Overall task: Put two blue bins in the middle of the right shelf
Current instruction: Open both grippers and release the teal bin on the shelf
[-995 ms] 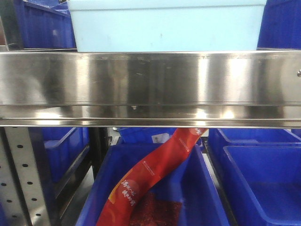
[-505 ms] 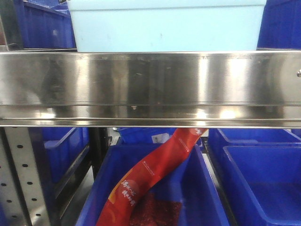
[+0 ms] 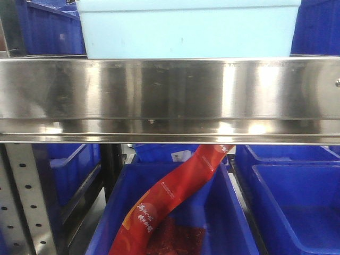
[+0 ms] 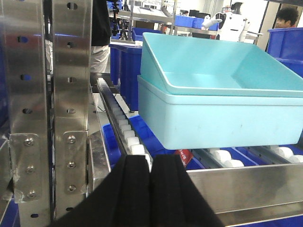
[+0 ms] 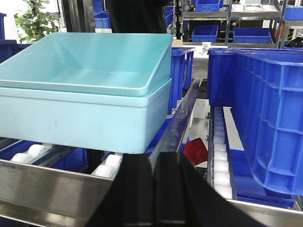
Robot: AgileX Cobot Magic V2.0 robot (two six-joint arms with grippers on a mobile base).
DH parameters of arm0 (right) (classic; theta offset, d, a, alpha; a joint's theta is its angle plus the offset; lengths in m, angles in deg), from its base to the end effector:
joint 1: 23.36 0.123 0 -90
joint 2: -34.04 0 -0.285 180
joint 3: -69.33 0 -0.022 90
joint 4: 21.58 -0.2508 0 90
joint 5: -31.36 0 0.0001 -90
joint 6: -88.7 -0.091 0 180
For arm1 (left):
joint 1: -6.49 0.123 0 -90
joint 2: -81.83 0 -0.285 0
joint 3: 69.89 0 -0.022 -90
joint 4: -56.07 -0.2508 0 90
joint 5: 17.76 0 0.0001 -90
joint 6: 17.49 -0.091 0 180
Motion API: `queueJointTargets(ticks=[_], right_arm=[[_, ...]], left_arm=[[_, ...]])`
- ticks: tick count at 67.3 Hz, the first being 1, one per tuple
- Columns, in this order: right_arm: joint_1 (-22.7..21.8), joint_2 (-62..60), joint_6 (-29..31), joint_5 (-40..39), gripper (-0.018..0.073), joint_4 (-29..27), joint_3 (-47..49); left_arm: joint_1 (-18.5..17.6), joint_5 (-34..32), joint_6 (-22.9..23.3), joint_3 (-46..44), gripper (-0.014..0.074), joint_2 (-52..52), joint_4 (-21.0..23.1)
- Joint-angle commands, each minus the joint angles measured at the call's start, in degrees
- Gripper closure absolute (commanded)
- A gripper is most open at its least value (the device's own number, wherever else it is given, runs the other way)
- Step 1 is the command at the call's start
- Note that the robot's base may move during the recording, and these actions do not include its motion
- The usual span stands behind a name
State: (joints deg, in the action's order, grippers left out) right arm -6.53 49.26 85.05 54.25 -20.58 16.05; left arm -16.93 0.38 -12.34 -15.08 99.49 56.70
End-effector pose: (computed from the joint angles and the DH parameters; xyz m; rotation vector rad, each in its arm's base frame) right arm 0.0397 0.0114 0.3079 -0.1913 1.5896 0.2601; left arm 0.0475 -0.0209 0.3049 0.2478 1.5763 -0.4002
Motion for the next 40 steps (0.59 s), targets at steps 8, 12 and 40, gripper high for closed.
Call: queueJointTargets(ticks=[8, 12, 40], right_arm=[[-0.23, -0.29, 0.15, -1.46, 0.0717, 0.71, -0.14], [-0.23, -0.29, 0.15, -1.46, 0.0717, 0.71, -0.14], [-0.23, -0.29, 0.15, -1.46, 0.0717, 0.71, -0.14]], left_arm=[[0.22, -0.65, 0.09, 0.04, 0.0707, -0.33, 0.81], [1.89, -0.64, -4.69, 0.04, 0.0707, -0.88, 1.08], [13.91, -10.26, -13.54, 19.0, 0.0707, -9.87, 6.22]])
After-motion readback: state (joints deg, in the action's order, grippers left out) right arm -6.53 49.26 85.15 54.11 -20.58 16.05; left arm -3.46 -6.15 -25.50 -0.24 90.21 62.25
